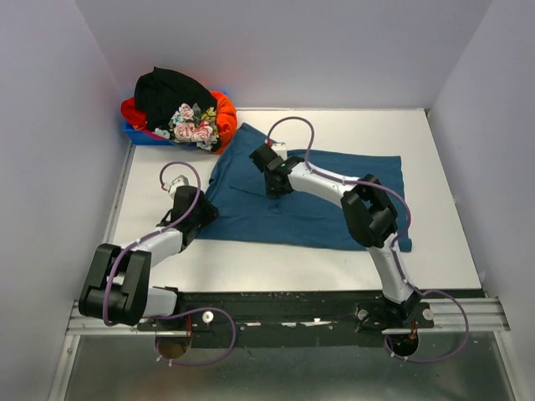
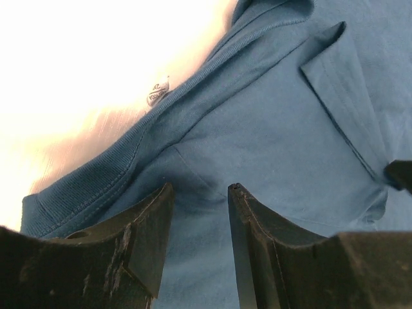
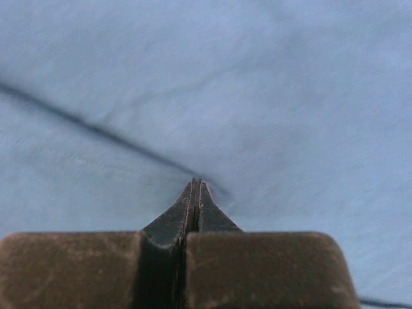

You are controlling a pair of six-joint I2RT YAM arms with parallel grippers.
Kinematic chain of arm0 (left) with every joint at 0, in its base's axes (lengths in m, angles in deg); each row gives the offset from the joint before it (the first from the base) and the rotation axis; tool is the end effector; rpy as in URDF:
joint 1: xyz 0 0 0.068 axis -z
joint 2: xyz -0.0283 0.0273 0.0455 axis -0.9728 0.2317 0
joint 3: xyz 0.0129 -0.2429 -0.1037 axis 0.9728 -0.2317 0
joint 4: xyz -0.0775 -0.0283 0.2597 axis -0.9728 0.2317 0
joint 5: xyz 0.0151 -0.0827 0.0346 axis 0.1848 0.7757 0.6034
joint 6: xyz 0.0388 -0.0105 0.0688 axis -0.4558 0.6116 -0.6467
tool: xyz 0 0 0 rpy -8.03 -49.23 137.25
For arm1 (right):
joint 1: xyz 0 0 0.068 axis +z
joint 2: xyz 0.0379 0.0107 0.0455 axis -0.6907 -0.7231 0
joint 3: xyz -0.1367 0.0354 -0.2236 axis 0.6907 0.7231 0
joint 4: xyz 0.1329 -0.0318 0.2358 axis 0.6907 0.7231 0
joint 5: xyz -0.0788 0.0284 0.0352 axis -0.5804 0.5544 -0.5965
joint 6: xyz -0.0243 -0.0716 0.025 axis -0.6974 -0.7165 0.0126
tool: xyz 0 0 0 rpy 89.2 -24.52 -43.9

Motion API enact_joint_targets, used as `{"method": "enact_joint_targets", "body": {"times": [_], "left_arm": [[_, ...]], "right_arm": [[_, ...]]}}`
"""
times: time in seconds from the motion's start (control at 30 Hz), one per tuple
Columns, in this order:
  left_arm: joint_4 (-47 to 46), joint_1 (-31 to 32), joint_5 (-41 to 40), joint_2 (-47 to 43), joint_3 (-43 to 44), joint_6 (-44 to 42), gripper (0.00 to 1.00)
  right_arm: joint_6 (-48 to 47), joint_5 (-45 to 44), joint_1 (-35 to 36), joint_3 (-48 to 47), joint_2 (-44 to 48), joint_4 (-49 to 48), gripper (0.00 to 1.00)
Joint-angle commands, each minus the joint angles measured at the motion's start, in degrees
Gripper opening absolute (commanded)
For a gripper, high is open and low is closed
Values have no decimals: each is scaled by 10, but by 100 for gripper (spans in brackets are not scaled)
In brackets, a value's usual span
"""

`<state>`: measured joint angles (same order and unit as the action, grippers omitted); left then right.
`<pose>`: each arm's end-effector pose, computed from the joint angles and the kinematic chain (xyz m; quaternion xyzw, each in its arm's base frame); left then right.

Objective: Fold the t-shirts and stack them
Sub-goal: Fold the flattened tshirt in 1/3 of the way

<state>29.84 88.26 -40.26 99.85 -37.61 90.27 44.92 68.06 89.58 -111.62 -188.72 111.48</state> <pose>0.2710 -0.0505 0.1086 -0.2809 0.8618 -0.1710 0.3862 0.3635 0.3396 0.1316 -0.0647 0.9527 0.0142 0.2965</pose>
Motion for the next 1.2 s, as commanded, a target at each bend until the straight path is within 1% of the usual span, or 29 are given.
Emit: {"method": "enact_joint_targets", "body": {"times": [0.0, 0.17, 0.23, 0.33, 0.4, 0.57, 0.83, 0.93, 1.03, 1.13, 1.17], "left_arm": [[31, 1, -28, 3, 1, -8, 55], [30, 1, -33, -6, -1, -10, 55], [30, 1, -32, -7, -1, -10, 55], [28, 1, -28, -8, -2, -10, 55], [27, 1, -27, -9, -3, -10, 55], [25, 1, -28, -18, -7, -10, 55], [26, 1, -29, -21, -7, -10, 55], [26, 1, -28, -23, -7, -10, 55], [26, 1, -28, -26, -8, -10, 55], [26, 1, -29, -25, -9, -10, 55], [25, 1, -28, -26, -8, -10, 55]], "right_arm": [[-42, -13, -18, -13, 33, 2, 1], [-57, 31, -18, 14, 66, -33, 1], [-77, 66, -13, 36, 83, -64, 1], [-97, 85, 2, 56, 93, -108, 1], [-113, 102, 9, 36, 75, -104, 1], [-118, 120, 17, -57, 2, -54, 1], [-115, 152, 20, -95, -53, -48, 1], [-115, 136, 21, -110, -69, -38, 1], [-112, 93, 20, -138, -91, -12, 1], [-97, 30, 17, -175, -111, 21, 1], [-87, -5, 16, -187, -115, 35, 1]]}}
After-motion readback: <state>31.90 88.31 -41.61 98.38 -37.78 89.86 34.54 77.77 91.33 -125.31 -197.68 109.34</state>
